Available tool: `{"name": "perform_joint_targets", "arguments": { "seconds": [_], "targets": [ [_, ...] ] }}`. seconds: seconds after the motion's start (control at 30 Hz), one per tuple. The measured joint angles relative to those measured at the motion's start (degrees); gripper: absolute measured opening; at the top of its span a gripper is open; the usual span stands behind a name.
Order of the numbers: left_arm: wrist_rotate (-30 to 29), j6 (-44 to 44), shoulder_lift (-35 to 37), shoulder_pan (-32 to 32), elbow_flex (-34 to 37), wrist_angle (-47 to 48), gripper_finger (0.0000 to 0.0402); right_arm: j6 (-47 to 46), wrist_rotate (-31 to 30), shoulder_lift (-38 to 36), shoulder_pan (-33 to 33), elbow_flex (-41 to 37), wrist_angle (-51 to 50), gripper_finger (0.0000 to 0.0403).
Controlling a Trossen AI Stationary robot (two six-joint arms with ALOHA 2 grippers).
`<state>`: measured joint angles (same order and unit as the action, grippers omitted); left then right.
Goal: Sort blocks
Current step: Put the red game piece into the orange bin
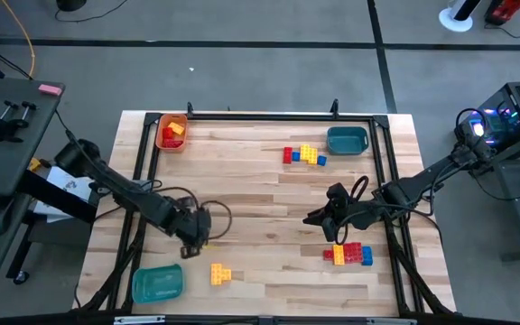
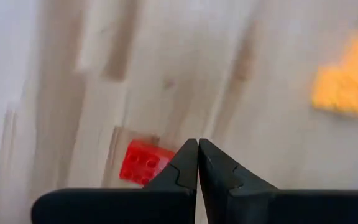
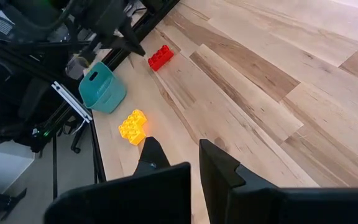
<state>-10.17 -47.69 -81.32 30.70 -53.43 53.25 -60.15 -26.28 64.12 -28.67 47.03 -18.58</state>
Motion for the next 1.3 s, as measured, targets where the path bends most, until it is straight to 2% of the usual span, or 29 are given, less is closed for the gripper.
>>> {"name": "perform_joint_targets", "arguments": {
  "seconds": [0.07,0.23,0.37,0.67,0.83,1.07,1.3],
  "targets": [
    [-2.59,-12.16,-0.01,1.77,1.36,0.24,0.0001,0.03,0.0,0.0,0.0,0.0,-0.01,0.0],
    [-2.58,-35.73,-0.87,5.4,4.14,2.39,0.0032,0.01,0.0,-0.02,0.0,-0.02,-0.05,0.0],
    [-2.46,-45.16,-1.13,6.89,5.32,3.09,0.0085,0.06,0.02,-0.02,0.12,-0.02,-0.07,0.0],
    [-2.62,-54.8,-1.11,6.2,5.93,3.94,0.0229,0.19,-0.47,-0.02,0.15,-0.02,-0.45,0.0],
    [-2.7,-56.2,-1.27,4.43,5.93,2.95,0.0286,0.19,-0.5,-0.02,0.15,-0.02,-0.45,0.0],
    [-1.97,-65.58,-5.34,3.43,5.93,1.23,0.0303,0.05,-0.52,-0.02,0.15,-0.02,-0.45,0.0],
    [-0.62,-69.81,-10.83,3.43,5.9,-4.07,0.0303,0.12,-0.52,-0.02,0.15,-0.02,-0.45,0.0]
  ]
}}
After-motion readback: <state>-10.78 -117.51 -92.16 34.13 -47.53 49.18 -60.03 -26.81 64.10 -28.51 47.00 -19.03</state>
